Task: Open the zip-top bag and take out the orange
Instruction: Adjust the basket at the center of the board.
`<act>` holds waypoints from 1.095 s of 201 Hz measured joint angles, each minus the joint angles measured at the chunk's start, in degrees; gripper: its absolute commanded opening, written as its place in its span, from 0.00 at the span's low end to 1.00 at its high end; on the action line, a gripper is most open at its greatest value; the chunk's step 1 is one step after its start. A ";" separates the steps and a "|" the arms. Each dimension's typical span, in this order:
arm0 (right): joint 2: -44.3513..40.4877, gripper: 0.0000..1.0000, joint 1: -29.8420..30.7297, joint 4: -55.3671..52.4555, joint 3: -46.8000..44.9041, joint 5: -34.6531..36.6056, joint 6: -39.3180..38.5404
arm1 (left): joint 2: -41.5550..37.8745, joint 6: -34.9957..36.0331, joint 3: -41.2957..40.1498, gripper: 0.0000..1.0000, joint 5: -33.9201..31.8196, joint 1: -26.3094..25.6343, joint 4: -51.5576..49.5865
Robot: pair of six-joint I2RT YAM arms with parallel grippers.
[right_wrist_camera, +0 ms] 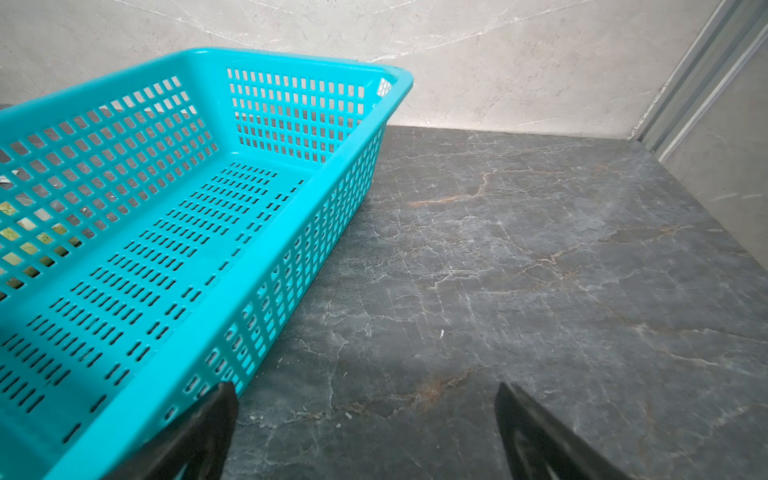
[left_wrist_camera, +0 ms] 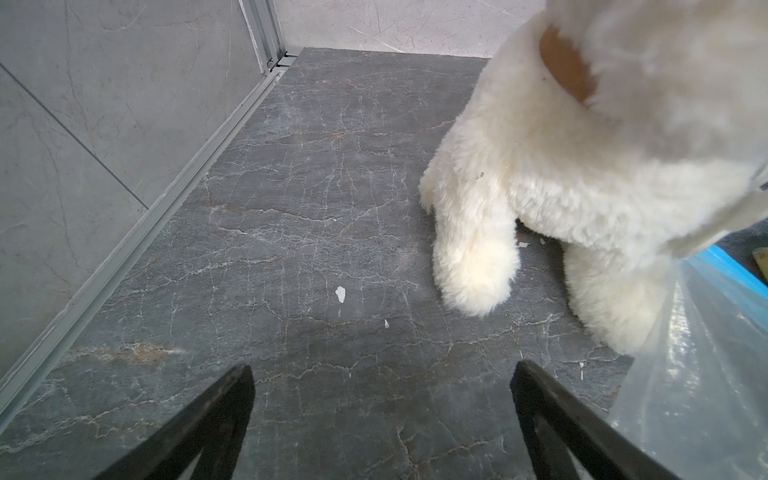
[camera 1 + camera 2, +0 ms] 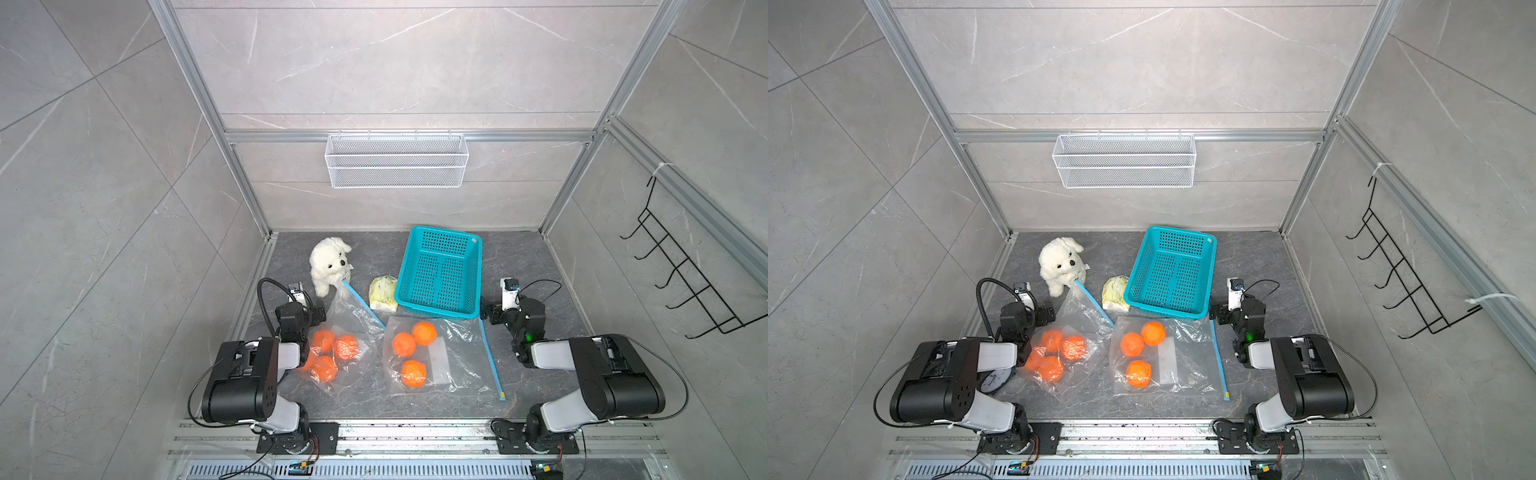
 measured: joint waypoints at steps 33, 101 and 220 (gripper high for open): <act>0.00 1.00 0.00 0.00 0.00 0.00 0.00 | 0.00 0.00 0.00 1.00 0.00 0.00 0.00; -0.46 1.00 0.00 -0.02 -0.11 0.02 0.02 | -1.40 0.04 -0.35 1.00 0.07 0.00 -0.44; -1.11 0.99 -0.35 -41.70 30.51 -19.56 28.81 | -51.60 -30.53 3.06 1.00 25.14 -3.32 -24.20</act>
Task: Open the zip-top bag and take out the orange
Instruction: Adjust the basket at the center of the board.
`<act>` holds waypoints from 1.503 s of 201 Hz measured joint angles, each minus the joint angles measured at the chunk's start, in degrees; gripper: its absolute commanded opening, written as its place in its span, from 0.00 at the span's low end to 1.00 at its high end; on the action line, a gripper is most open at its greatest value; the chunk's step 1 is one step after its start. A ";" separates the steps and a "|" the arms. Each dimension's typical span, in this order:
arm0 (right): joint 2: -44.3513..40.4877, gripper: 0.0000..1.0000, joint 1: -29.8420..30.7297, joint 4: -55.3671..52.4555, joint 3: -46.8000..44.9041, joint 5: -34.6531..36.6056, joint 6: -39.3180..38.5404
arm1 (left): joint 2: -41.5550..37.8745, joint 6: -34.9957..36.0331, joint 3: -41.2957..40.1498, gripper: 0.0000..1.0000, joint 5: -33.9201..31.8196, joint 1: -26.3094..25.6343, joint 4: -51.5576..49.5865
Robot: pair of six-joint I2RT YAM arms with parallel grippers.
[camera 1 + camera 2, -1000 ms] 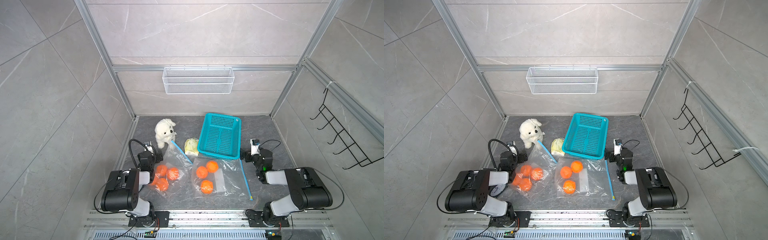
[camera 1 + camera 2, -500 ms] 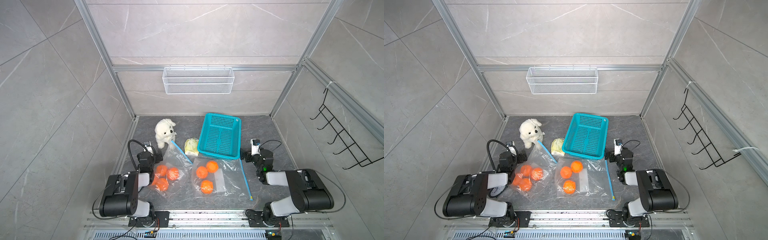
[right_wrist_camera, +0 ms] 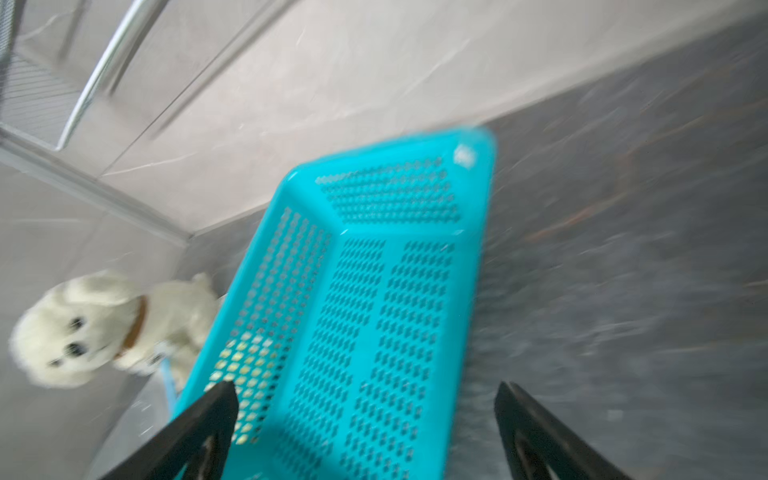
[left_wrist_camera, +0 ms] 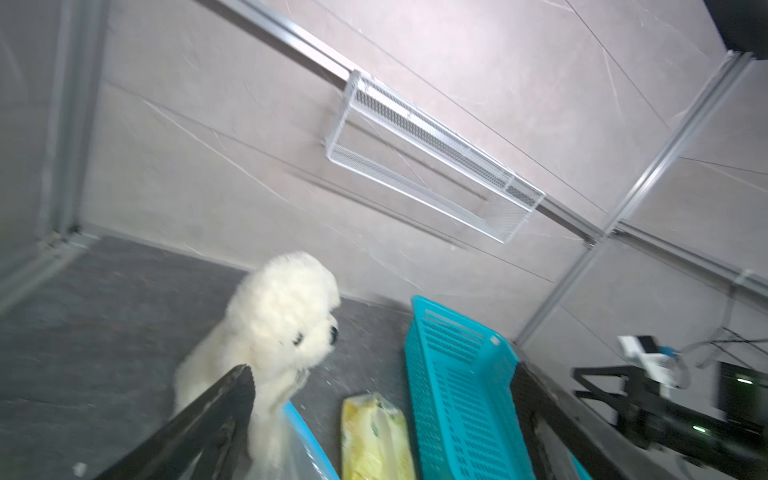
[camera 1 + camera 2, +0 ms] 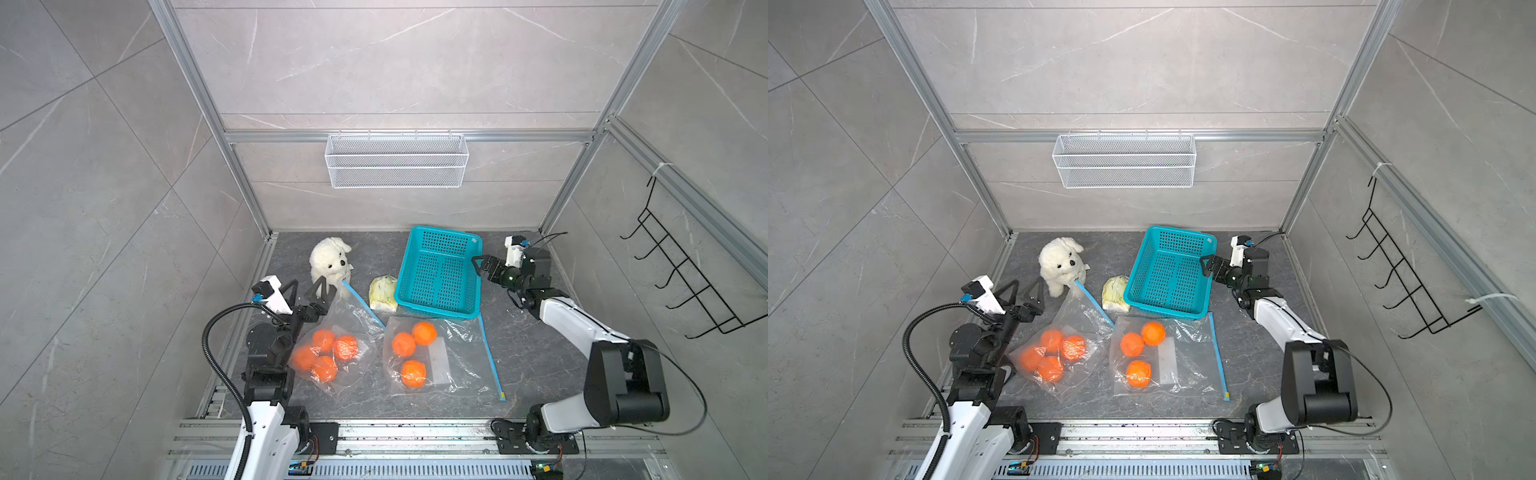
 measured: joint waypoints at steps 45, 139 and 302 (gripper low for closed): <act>-9.64 1.00 7.23 -11.85 -2.80 7.56 -2.10 | 10.36 -4.68 1.29 1.00 4.44 -5.88 -1.57; -7.04 0.66 10.12 -20.59 -0.39 16.85 -0.37 | 38.18 -1.42 21.46 0.79 -5.77 -25.70 -7.41; -1.79 0.63 10.80 -42.34 11.15 33.83 -4.74 | 66.82 -3.96 36.13 0.50 -8.57 -40.39 -6.78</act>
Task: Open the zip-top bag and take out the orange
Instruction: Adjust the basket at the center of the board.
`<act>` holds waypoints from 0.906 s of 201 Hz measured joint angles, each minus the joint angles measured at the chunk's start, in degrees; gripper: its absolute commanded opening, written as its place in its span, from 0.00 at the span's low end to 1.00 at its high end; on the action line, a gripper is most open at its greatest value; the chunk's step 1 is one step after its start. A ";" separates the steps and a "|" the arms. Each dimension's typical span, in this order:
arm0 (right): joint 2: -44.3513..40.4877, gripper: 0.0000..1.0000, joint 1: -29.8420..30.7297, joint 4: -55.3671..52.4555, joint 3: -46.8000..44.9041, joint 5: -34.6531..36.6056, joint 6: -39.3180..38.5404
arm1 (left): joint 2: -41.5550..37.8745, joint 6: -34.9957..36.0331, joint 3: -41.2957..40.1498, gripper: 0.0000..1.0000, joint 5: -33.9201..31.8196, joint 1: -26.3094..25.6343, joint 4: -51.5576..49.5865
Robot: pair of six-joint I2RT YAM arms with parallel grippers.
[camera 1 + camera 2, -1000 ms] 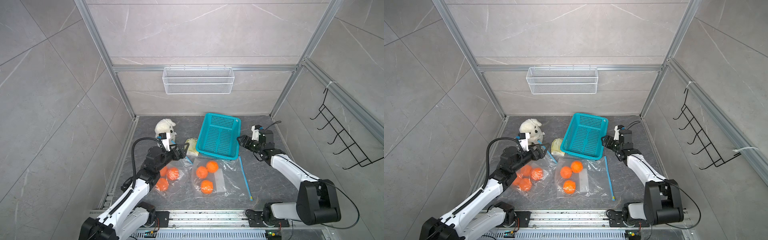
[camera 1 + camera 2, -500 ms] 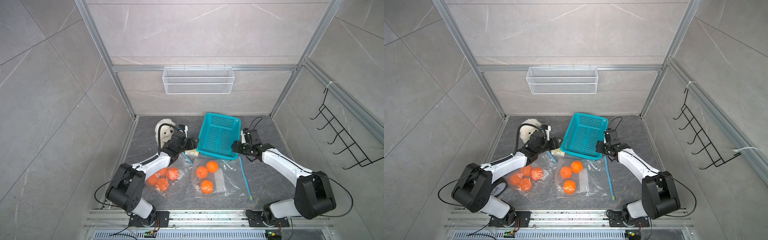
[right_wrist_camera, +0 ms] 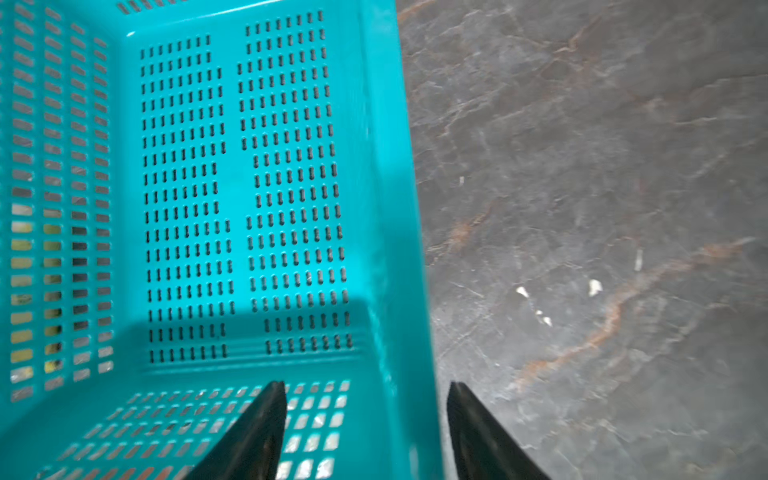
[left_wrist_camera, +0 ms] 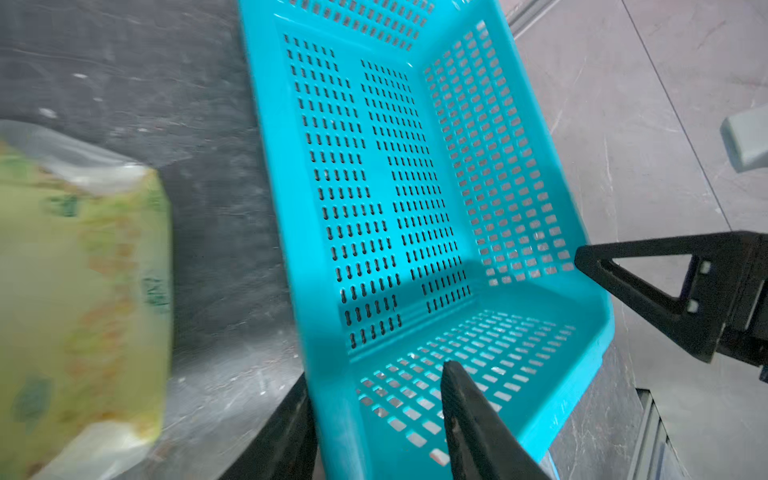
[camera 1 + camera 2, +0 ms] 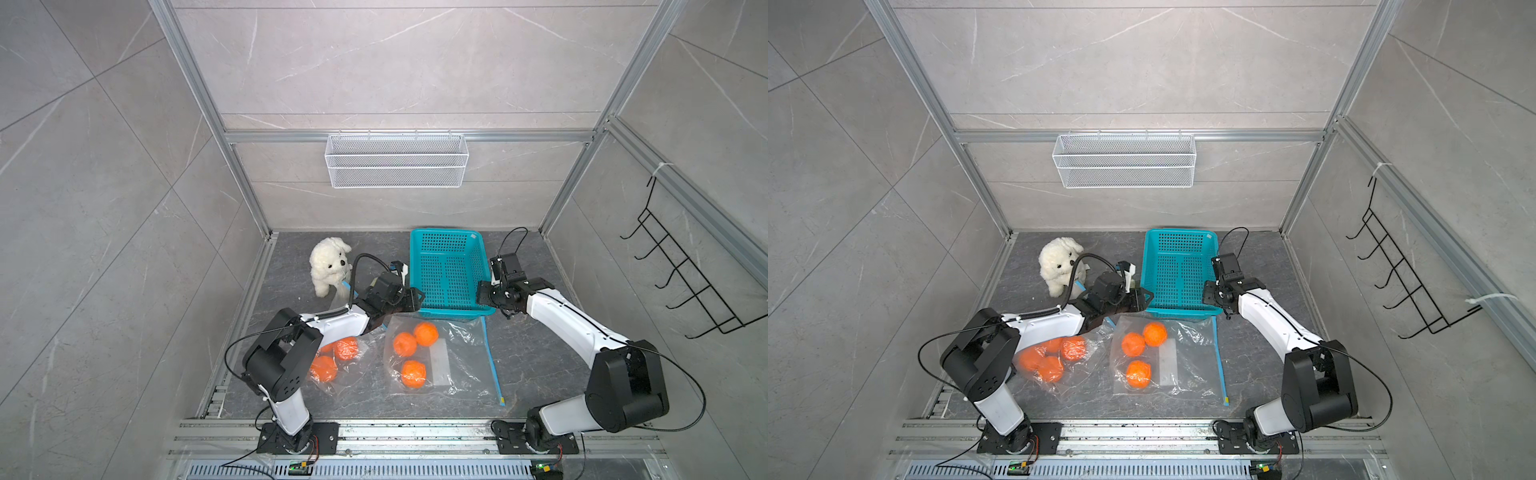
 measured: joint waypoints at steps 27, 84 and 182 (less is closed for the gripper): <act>0.52 0.63 -2.49 -1.36 0.09 1.09 -0.59 | 2.78 -0.50 2.97 0.57 0.00 -1.42 0.09; 0.70 0.69 -3.21 -2.84 0.28 1.27 -0.79 | -0.33 0.87 4.13 0.93 -4.09 -1.88 -7.19; -17.11 0.70 15.47 -6.32 -4.37 4.96 0.57 | -26.45 0.81 -17.03 0.78 -10.10 2.38 -19.28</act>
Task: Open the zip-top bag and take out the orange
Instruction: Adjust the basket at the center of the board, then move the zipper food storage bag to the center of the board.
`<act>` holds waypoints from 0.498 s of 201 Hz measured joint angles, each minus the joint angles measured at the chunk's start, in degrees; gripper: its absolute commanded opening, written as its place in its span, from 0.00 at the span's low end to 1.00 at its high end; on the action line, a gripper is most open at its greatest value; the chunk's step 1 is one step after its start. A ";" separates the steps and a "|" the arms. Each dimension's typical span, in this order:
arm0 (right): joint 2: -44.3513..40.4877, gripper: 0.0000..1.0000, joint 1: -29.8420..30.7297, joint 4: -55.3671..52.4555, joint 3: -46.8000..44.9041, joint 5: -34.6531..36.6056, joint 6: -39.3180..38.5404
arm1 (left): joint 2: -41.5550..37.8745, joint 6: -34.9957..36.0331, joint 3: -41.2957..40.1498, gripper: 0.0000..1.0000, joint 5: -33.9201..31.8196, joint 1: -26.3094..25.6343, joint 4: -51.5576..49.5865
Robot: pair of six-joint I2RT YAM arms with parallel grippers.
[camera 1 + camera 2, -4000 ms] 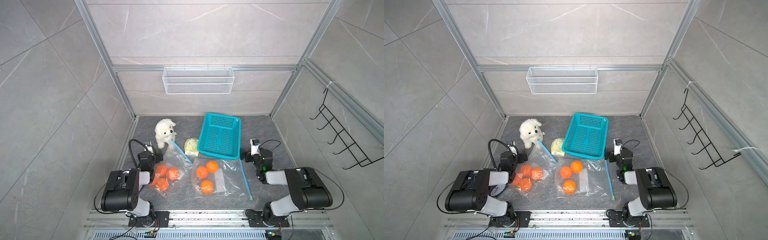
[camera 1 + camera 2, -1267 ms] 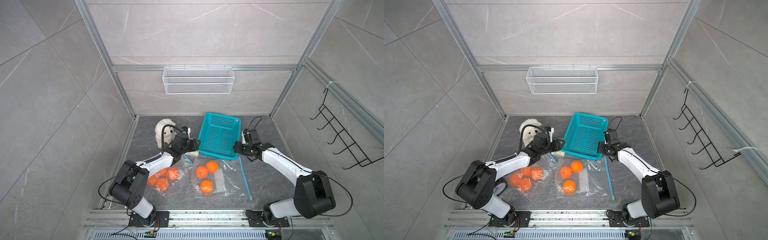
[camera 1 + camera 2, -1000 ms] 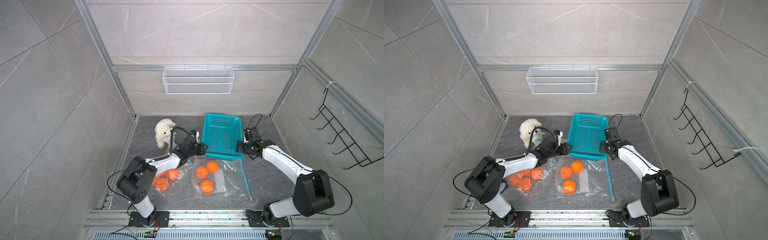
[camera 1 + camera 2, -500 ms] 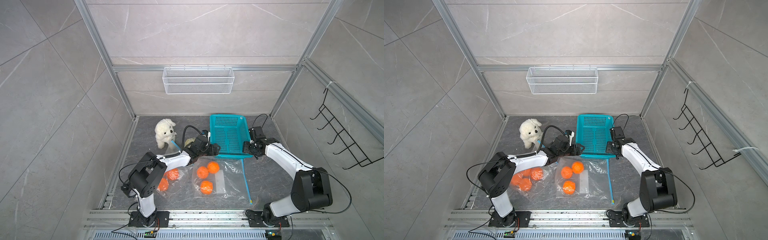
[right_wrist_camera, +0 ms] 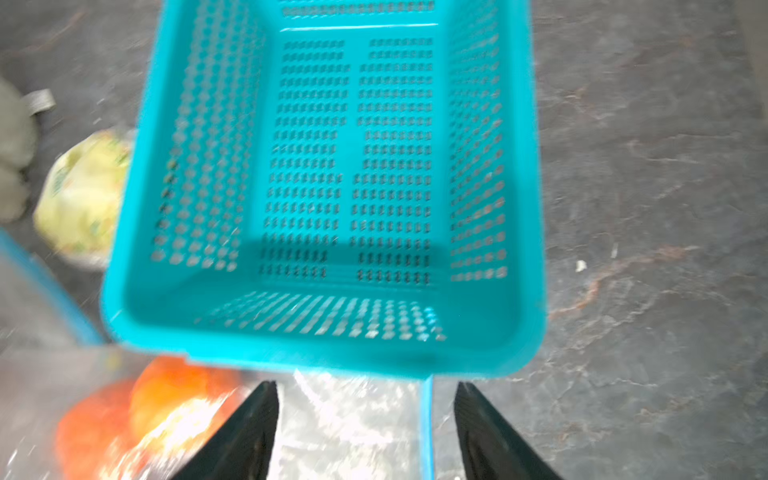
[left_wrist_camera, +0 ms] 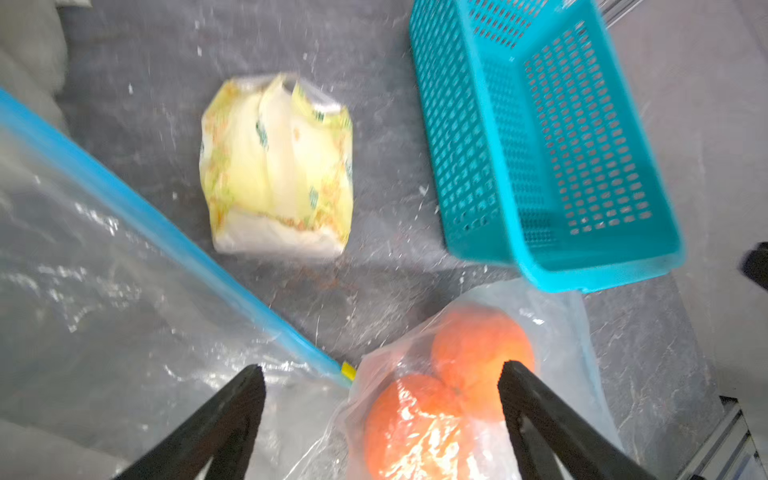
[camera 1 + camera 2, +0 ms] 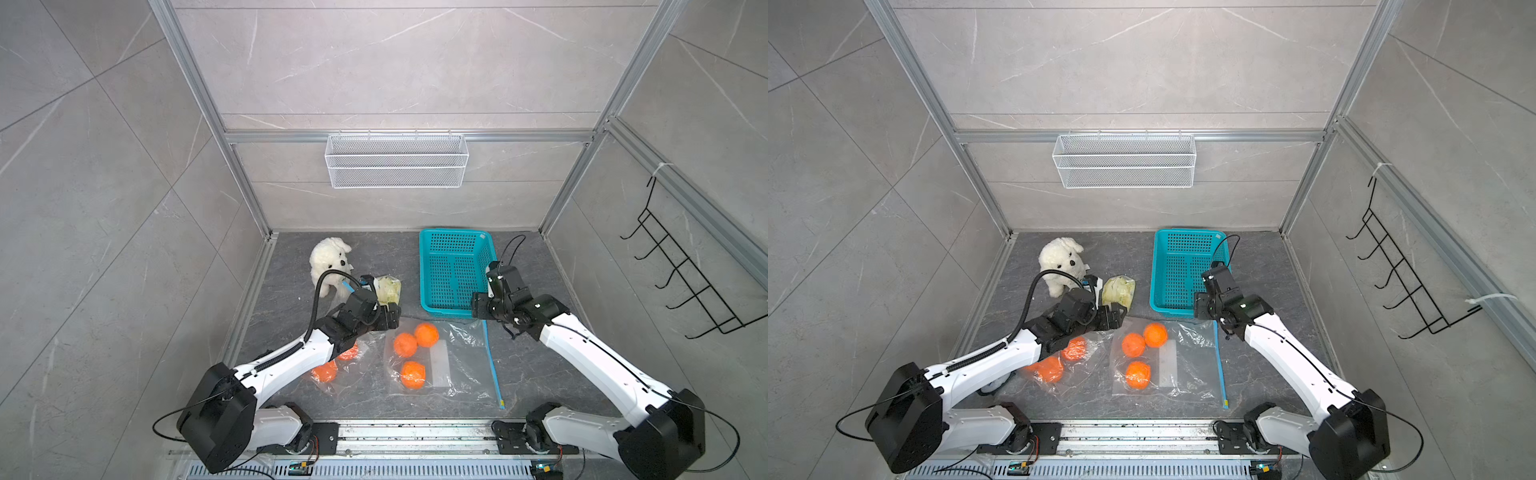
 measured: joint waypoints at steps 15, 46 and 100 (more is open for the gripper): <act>-2.29 0.70 3.69 -0.76 -1.25 0.87 0.76 | 2.60 -0.52 -1.42 0.64 2.86 0.31 2.25; -7.04 0.70 6.71 -1.25 -6.32 1.20 2.51 | 6.51 -1.31 -2.58 0.16 6.08 0.35 6.64; -15.21 0.73 6.71 -0.55 -16.65 -1.40 6.69 | 3.98 0.33 -2.56 0.00 9.70 10.12 6.71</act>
